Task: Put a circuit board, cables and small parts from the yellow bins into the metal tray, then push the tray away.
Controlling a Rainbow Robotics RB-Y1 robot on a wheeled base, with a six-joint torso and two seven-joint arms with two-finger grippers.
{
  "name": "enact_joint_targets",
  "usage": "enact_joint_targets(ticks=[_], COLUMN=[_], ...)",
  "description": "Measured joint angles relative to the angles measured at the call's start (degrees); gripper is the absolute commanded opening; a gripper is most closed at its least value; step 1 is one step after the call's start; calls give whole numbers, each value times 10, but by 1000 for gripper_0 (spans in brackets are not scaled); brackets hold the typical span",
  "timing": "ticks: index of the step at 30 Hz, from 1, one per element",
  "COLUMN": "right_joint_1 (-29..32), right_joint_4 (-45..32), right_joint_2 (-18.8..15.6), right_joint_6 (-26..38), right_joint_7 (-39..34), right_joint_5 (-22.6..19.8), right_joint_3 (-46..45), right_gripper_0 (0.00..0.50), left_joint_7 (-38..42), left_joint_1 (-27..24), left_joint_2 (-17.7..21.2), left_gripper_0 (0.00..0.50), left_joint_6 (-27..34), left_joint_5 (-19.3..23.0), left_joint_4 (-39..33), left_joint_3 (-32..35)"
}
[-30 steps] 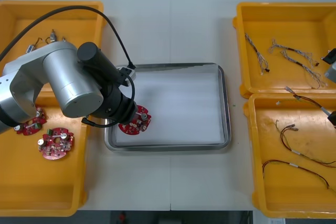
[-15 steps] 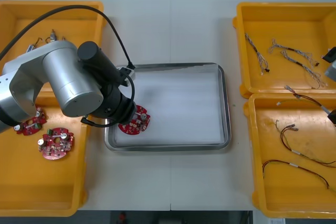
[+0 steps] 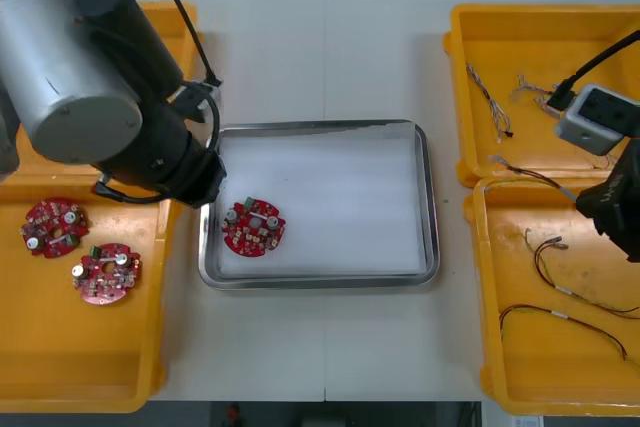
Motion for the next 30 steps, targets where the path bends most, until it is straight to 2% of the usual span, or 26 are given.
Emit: enact_joint_targets(ticks=[8, 12, 16, 20, 23, 25, 30], right_joint_1=[-108, -153, -183, -208, -227, -237, -255], right_joint_4=[0, 0, 1, 8, 24, 37, 76], right_joint_2=[3, 16, 38, 67, 89, 102, 135], right_joint_6=[0, 0, 0, 0, 0, 0, -17], right_joint_7=[0, 0, 0, 0, 0, 4, 79], right_joint_5=[6, 30, 65, 107, 132, 150, 221], right_joint_3=[119, 174, 232, 294, 342, 370, 434], right_gripper_0=[0, 0, 0, 0, 0, 0, 0], left_joint_7=[-2, -13, -85, -202, -256, -260, -260], left_joint_1=[0, 0, 0, 0, 0, -1, -7], left_joint_2=[0, 2, 11, 26, 35, 38, 39], left_gripper_0=[500, 500, 500, 500, 500, 500, 500], left_joint_6=[77, 82, 83, 83, 72, 51, -6], left_joint_5=[16, 18, 18, -2, -23, -28, -29], left_joint_4=[4, 30, 71, 121, 155, 180, 247], left_joint_3=[123, 173, 205, 217, 217, 217, 217])
